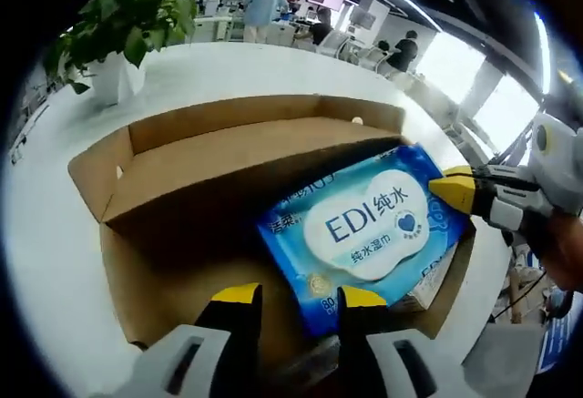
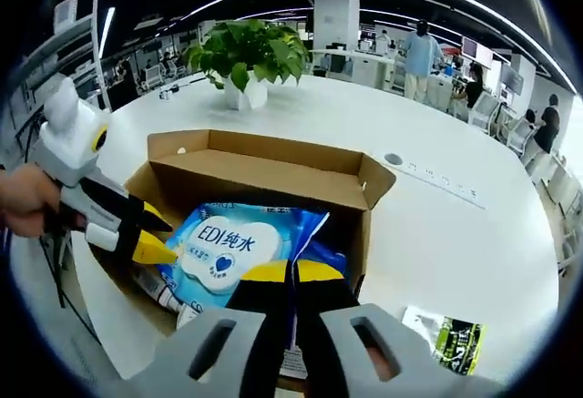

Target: Operate the shoe box by opening the lid, removing the specified soft item, and placing it in the target area until the item is outside and the box remains undamaged.

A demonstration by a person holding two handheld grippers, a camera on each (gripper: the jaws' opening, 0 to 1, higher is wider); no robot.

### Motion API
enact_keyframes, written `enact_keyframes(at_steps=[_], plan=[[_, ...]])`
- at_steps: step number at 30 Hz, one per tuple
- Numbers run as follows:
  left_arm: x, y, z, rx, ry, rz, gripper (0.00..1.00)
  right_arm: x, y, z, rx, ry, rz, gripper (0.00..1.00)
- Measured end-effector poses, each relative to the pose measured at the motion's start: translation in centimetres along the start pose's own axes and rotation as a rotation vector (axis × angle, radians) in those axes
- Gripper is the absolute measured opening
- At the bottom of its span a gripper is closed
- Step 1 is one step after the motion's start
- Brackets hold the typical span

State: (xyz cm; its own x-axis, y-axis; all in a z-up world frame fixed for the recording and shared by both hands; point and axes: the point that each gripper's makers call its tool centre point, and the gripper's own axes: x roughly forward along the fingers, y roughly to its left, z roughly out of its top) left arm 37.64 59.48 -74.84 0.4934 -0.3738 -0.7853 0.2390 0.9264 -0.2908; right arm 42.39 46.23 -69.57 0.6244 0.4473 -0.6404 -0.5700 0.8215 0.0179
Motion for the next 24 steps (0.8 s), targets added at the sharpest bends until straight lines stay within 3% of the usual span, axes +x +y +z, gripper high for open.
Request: enact_keyframes(at_steps=[10,12,16,21,24], plan=[[1.1,0.1,0.0,-0.051,0.008,-0.029,0.33,0.1,-0.1,-0.4,0.035,-0.002,0.011,0.00],[1.3,-0.2,0.0,-0.095,0.004,-0.056,0.31,0.1,-0.1,-0.5,0.041,-0.001,0.017,0.00],[1.7,-0.9,-0.2,-0.187,-0.003,-0.121,0.20,0.2,0.1,-0.5,0.087,-0.002,0.053,0.00],[1.6,-0.7,-0.3,-0.160,-0.018,-0.100,0.13,0.5,1.2,-0.9,0.138,0.027,0.129,0.02],[1.3,-0.4,0.0,-0.174,-0.029,-0.100,0.08,0.7,1.0,-1.3,0.118,0.048,0.121,0.03]])
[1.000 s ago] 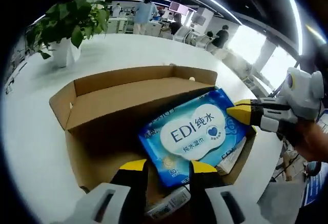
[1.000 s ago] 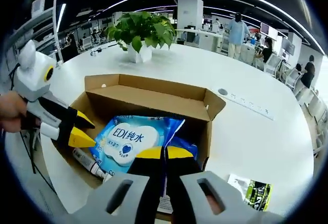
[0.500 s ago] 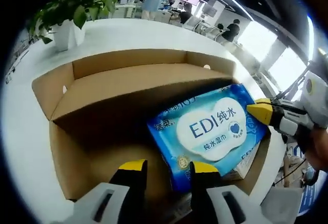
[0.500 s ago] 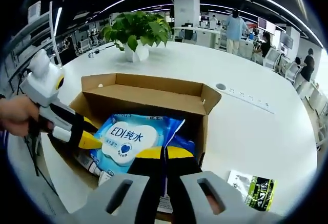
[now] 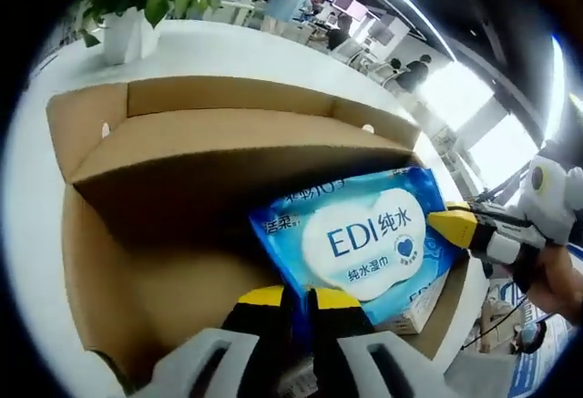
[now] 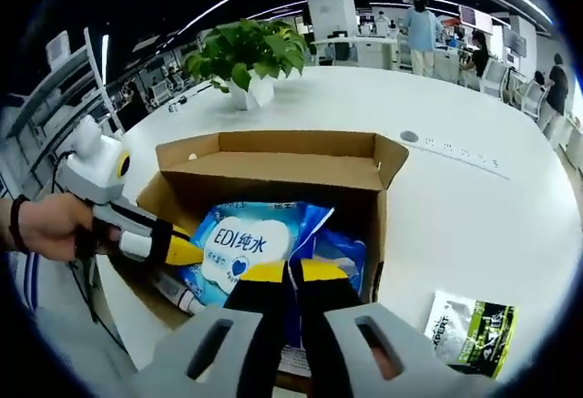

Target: Operate the shoe box by opening the lid, removing the specified soft item, and placing it in the target area until the item is outside and the box remains undamaged.

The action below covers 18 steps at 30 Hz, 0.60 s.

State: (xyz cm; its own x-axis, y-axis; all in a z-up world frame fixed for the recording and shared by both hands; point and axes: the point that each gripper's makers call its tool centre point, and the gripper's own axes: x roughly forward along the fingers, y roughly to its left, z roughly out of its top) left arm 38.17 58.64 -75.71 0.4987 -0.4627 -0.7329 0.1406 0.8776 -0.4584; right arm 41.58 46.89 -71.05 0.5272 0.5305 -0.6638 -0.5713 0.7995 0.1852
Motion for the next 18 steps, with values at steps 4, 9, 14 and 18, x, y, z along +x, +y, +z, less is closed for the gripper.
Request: enact_keyframes(at_steps=[4,9,14,18], plan=[[-0.1,0.1,0.1,0.002,-0.005,0.004,0.06,0.0,0.1,-0.2,-0.004,0.005,0.002,0.01],[-0.7,0.1,0.4,0.009,-0.029,0.011,0.05,-0.2,0.3,-0.1,-0.006,0.000,-0.004,0.00],[-2.3,-0.5,0.8,0.003,-0.064,0.010,0.04,-0.6,0.6,0.2,-0.007,-0.013,-0.006,0.00],[-3.2,-0.9,1.1,0.008,-0.082,0.016,0.04,-0.8,0.8,0.6,0.013,-0.029,0.005,0.00]])
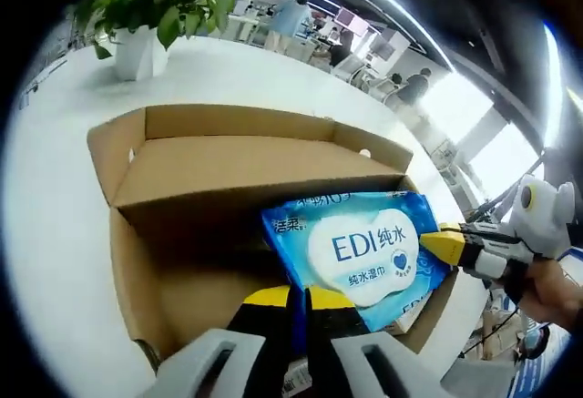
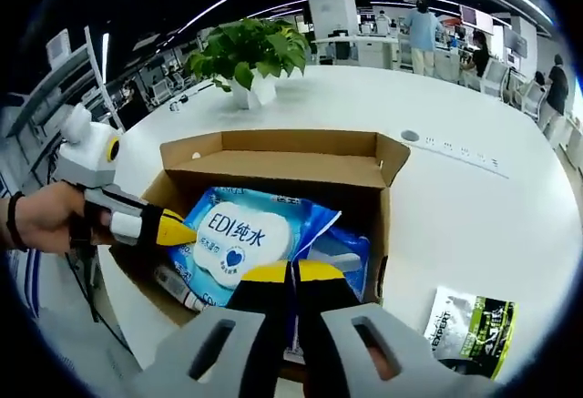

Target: Operate the shoe box by opening the lid, removing the specified soft item, and placing it in the target area until the item is outside and the box remains undamaged.

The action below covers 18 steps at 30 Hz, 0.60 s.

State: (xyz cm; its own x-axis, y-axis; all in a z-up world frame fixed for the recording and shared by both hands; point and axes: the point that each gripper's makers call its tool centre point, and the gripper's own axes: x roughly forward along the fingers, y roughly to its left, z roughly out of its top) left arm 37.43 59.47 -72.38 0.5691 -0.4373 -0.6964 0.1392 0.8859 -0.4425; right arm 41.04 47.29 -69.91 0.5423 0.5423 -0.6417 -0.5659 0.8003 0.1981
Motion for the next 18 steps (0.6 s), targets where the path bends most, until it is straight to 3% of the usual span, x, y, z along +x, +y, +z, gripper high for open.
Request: enact_keyframes(at_steps=[18], plan=[[-1.8,-3.0,1.9,0.038,-0.048,-0.012,0.04,-2.9,-0.8,1.2,0.022,-0.059,-0.009,0.00]])
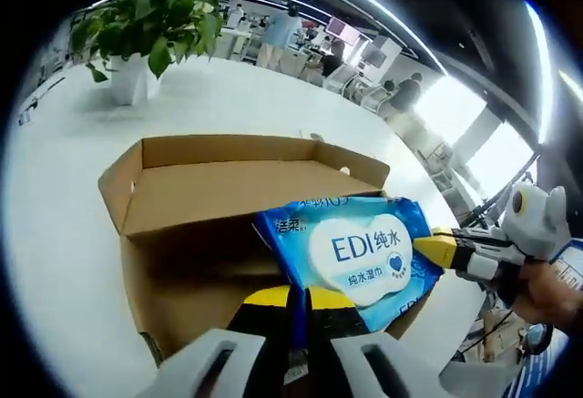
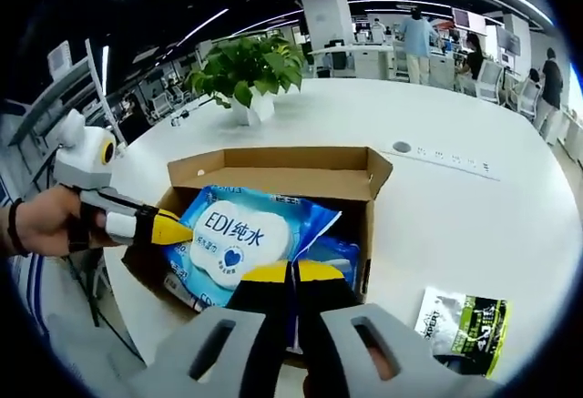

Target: Operate the shoe box by opening the lid, removing the specified soft item, and placing it in the target area until the item is outside and the box remains undamaged.

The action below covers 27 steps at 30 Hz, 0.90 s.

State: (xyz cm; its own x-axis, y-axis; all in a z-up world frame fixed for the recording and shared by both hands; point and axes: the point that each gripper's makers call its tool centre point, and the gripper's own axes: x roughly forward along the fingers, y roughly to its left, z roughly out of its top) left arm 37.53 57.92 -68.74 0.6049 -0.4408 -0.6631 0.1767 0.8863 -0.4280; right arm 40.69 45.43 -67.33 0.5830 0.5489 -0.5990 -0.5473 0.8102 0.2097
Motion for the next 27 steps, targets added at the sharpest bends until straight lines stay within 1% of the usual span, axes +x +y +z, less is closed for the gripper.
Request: enact_keyframes(at_steps=[5,11,17,20,27], plan=[[0.2,-1.3,0.4,0.019,0.001,-0.010,0.04,-1.1,-0.8,0.0,0.010,-0.015,-0.013,0.00],[0.7,-3.6,0.8,0.047,-0.002,-0.034,0.04,-3.0,-2.4,-0.3,0.038,-0.038,-0.037,0.00],[1.6,-6.1,1.0,0.087,0.009,-0.061,0.04,-4.9,-4.4,-0.8,0.066,-0.053,-0.065,0.00],[2.3,-7.4,0.9,0.107,0.021,-0.077,0.04,-5.9,-5.5,-1.3,0.079,-0.058,-0.074,0.00],[4.1,-11.1,0.6,0.162,0.053,-0.120,0.04,-8.4,-8.5,-3.1,0.132,-0.069,-0.125,0.00]])
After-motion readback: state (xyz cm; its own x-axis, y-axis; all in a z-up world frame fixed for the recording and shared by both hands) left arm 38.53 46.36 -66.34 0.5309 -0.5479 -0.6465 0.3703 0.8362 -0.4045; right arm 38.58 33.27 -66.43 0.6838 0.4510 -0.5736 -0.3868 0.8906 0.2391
